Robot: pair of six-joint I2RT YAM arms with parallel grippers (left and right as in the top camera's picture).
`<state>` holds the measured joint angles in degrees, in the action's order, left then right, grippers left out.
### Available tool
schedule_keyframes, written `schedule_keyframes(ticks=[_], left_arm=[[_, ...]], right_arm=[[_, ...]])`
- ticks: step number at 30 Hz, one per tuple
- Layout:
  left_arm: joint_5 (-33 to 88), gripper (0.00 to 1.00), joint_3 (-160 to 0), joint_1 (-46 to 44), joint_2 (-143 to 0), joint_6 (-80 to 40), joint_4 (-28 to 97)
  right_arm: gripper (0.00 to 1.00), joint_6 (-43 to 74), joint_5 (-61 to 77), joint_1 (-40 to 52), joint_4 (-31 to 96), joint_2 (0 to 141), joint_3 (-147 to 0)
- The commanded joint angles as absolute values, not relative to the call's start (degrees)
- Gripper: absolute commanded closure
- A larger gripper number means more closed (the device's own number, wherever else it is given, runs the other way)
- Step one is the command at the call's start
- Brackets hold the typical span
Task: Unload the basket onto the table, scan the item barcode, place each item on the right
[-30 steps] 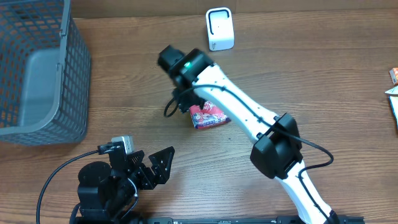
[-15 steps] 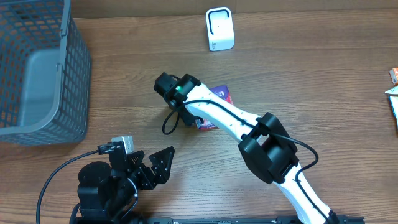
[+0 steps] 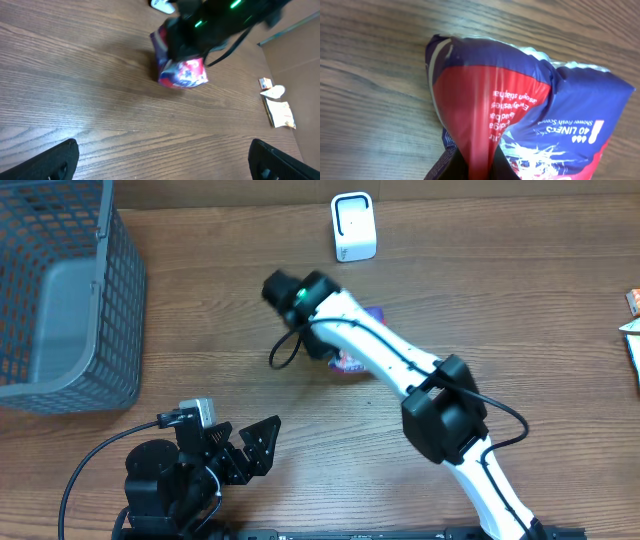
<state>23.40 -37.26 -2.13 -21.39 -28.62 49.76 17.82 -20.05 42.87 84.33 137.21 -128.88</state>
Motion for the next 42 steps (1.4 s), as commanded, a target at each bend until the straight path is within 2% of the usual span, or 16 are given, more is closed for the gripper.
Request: schedule_keyframes(ticks=[1,3,7,11,13,20,21,22,23,24,26,27,36,42], left_arm=[[23.79,0.0,-37.58,-1.89,-21.15,-29.19,49.71],[23.79,0.0,-37.58,-1.89,-21.15,-29.19,49.71],[23.79,0.0,-37.58,-1.89,-21.15,-29.19,49.71],[23.79,0.0,-37.58,-1.89,-21.15,-29.19,49.71],[23.79,0.0,-37.58,-1.89,-21.15,-29.19,49.71],[23.79,0.0,-37.58,-1.89,-21.15,-29.19,49.71],[23.79,0.0,-37.58,-1.89,-21.15,-29.19,49.71],[23.79,0.0,-37.58,-1.91,-21.15,-29.19,49.71],[23.79,0.0,-37.58,-1.89,-21.15,-29.19,49.71],[23.79,0.0,-37.58,-1.89,-21.15,-29.19,49.71],[23.79,0.0,-37.58,-1.89,-21.15,-29.19,49.71],[23.79,0.0,-37.58,-1.89,-21.15,-29.19,49.71],[23.79,0.0,-37.58,-1.89,-21.15,-29.19,49.71],[23.79,0.0,-37.58,-1.89,-21.15,-29.19,49.71]], right_arm=[[0.96,17.82,-9.52,38.17,87.37,136.4,-137.29],[0.96,15.09,1.52,35.27,89.01,136.4,-141.01],[0.96,5.3,33.04,28.58,89.54,136.4,-143.31],[0.96,-0.49,54.39,23.75,88.86,136.44,-140.11],[0.96,-1.8,59.48,22.83,88.29,136.44,-137.27],[0.96,1.43,60.12,22.83,82.72,136.44,-126.23],[0.93,4.27,59.57,22.65,78.78,136.44,-122.23],[0.85,7.75,56.73,22.2,75.77,136.44,-119.7],[0.83,10.59,53.04,21.71,74.39,136.44,-118.54],[0.74,13.67,46.28,20.93,73.6,136.44,-117.62],[0.5,15.05,36.05,19.59,74.81,136.42,-117.6],[0.44,15.05,28.75,18.31,77.12,136.42,-117.78],[0.34,14.72,7.9,9.93,91.42,136.31,-124.07],[0.32,4.56,15.55,9.58,96.79,136.31,-128.16]])
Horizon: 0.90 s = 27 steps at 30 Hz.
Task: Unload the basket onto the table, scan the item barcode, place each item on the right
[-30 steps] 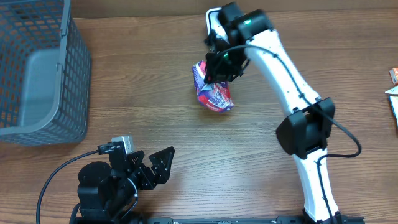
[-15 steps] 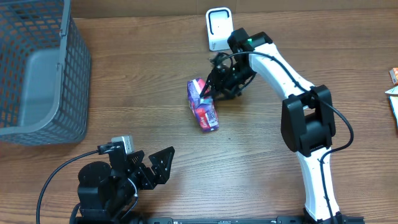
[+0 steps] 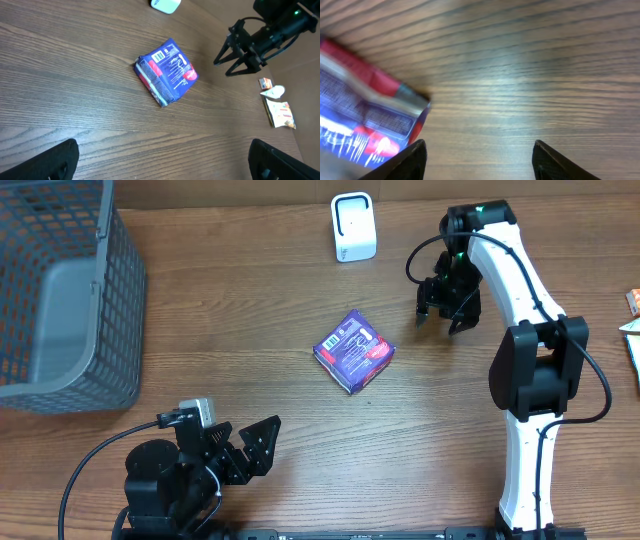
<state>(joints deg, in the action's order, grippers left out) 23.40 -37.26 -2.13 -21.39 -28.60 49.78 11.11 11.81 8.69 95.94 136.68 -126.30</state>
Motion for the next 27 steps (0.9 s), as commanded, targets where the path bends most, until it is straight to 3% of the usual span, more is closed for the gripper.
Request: schedule_keyframes(ticks=[1,10,15,19,22,27], left_arm=[[23.79,0.0,-37.58,-1.89,-21.15,-29.19,49.71],[23.79,0.0,-37.58,-1.91,-21.15,-29.19,49.71],[23.79,0.0,-37.58,-1.89,-21.15,-29.19,49.71],[23.79,0.0,-37.58,-1.89,-21.15,-29.19,49.71],[23.79,0.0,-37.58,-1.89,-21.15,-29.19,49.71],[23.79,0.0,-37.58,-1.89,-21.15,-29.19,49.71]], right_arm=[[0.32,2.94,17.65,9.89,96.97,136.31,-128.14],[0.33,-1.78,21.71,17.98,92.14,135.0,-128.33],[0.32,1.13,5.08,26.96,89.3,131.74,-128.33],[0.24,6.57,-9.87,34.41,88.92,130.74,-128.33],[0.22,10.2,-10.46,35.57,87.83,130.85,-128.31],[0.04,13.08,-4.93,30.61,86.91,130.85,-128.31]])
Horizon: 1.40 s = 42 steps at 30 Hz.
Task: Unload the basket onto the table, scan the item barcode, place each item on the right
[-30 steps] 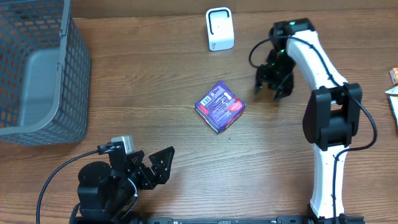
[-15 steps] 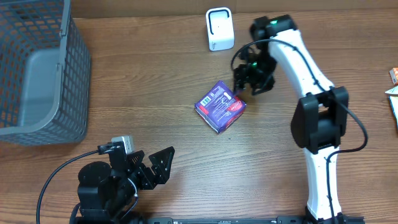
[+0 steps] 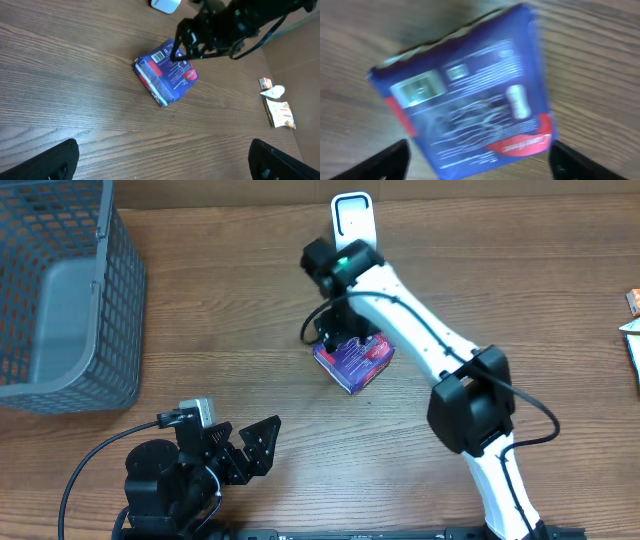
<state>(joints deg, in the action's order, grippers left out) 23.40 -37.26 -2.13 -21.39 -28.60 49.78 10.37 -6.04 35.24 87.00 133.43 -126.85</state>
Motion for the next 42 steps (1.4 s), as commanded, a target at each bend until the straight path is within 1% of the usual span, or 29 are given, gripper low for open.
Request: schedule_keyframes(ticks=[1,4,9,12,16,19,20,21,22,25,27,28,30,33,34,35,36,37,39,42], left_arm=[[23.79,0.0,-37.58,-1.89,-21.15,-29.19,49.71],[23.79,0.0,-37.58,-1.89,-21.15,-29.19,49.71],[23.79,0.0,-37.58,-1.89,-21.15,-29.19,49.71],[23.79,0.0,-37.58,-1.89,-21.15,-29.19,49.71],[23.79,0.0,-37.58,-1.89,-21.15,-29.19,49.71],[23.79,0.0,-37.58,-1.89,-21.15,-29.19,49.71],[23.79,0.0,-37.58,-1.91,-21.15,-29.19,49.71],[23.79,0.0,-37.58,-1.89,-21.15,-29.19,49.71],[23.79,0.0,-37.58,-1.89,-21.15,-29.19,49.71],[23.79,0.0,-37.58,-1.89,-21.15,-29.19,49.71],[23.79,0.0,-37.58,-1.89,-21.15,-29.19,49.71],[23.79,0.0,-37.58,-1.89,-21.15,-29.19,49.71],[23.79,0.0,-37.58,-1.89,-21.15,-29.19,49.71],[23.79,0.0,-37.58,-1.89,-21.15,-29.19,49.71],[23.79,0.0,-37.58,-1.89,-21.15,-29.19,49.71],[23.79,0.0,-37.58,-1.89,-21.15,-29.19,49.71],[23.79,0.0,-37.58,-1.89,-21.15,-29.19,49.71],[23.79,0.01,-37.58,-1.89,-21.15,-29.19,49.71],[23.79,0.0,-37.58,-1.89,-21.15,-29.19,49.71],[23.79,0.0,-37.58,-1.89,-21.15,-29.19,49.71]], right_arm=[[0.0,11.6,0.91,27.07,87.26,130.85,-128.31],[0.0,2.81,16.73,20.62,87.92,130.85,-127.46],[0.0,1.41,28.14,14.2,87.74,130.87,-121.03],[0.01,1.41,32.67,13.41,85.1,130.87,-115.59],[0.04,1.41,39.64,14.22,76.55,130.87,-106.52],[0.07,1.43,42.35,15.18,72.99,130.87,-102.61],[0.12,1.45,42.54,15.46,72.38,130.87,-102.04],[0.31,1.45,42.52,15.77,71.9,130.87,-101.86],[0.46,1.76,42.54,15.86,71.7,130.87,-101.86],[0.8,4.16,42.5,15.73,70.87,130.72,-102.17],[0.87,4.47,42.48,15.03,71.0,130.67,-103.24],[0.87,4.49,42.09,14.7,71.57,130.58,-104.05],[0.9,4.49,39.94,13.96,73.43,129.99,-106.3],[0.93,4.86,30.33,13.08,78.89,127.59,-112.44],[0.93,6.02,25.61,13.08,80.86,126.54,-114.76],[0.92,9.47,15.42,13.1,84.36,124.6,-118.78],[0.92,11.22,10.41,13.34,86.02,123.7,-120.66],[0.9,12.78,6.37,13.58,87.33,123.04,-121.95],[0.86,17.85,-6.52,15.07,91.13,121.1,-125.01],[0.85,22.65,-16.64,17.37,94.41,119.72,-125.67]])
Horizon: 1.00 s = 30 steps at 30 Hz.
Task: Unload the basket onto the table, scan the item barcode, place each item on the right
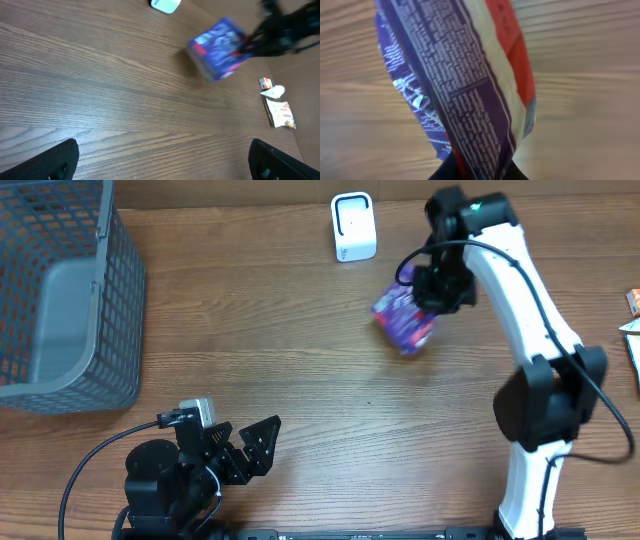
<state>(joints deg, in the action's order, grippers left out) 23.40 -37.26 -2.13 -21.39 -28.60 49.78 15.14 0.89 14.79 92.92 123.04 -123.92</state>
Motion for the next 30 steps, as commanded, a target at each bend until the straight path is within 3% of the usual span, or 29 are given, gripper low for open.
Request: schedule_keyframes(ticks=[1,10,18,19,21,24,26,30], left_arm=[[23.79,0.0,-37.58,-1.89,-21.15,-29.19,49.71],[23.79,0.0,-37.58,-1.91,-21.15,-29.19,49.76],[23.79,0.0,-37.58,-1.89,-21.15,-29.19,49.74],[23.79,0.0,-37.58,-1.89,-21.15,-29.19,49.76],[23.79,0.0,-37.58,-1.89,-21.15,-29.19,49.76],[23.79,0.0,-37.58,-1.89,-21.15,-29.19,49.76],[23.79,0.0,-37.58,-1.89,-21.15,-29.19,49.76],[23.79,0.0,-37.58,-1.89,-21.15,-29.19,49.76]], right_arm=[[0.85,25.08,-19.77,18.26,95.88,119.7,-125.64],[0.82,34.89,-32.53,23.2,91.13,119.79,-114.24],[0.8,34.2,-22.35,28.42,86.74,119.79,-109.23],[0.78,34.04,-22.44,29.85,86.08,119.79,-109.23],[0.59,32.4,-22.44,31.11,85.49,119.79,-109.25],[0.21,22.79,-22.15,32.1,86.59,119.79,-109.23],[0.15,22.02,-22.17,32.1,87.81,119.79,-109.21],[0.14,22.92,-24.97,30.61,85.86,119.79,-105.45]])
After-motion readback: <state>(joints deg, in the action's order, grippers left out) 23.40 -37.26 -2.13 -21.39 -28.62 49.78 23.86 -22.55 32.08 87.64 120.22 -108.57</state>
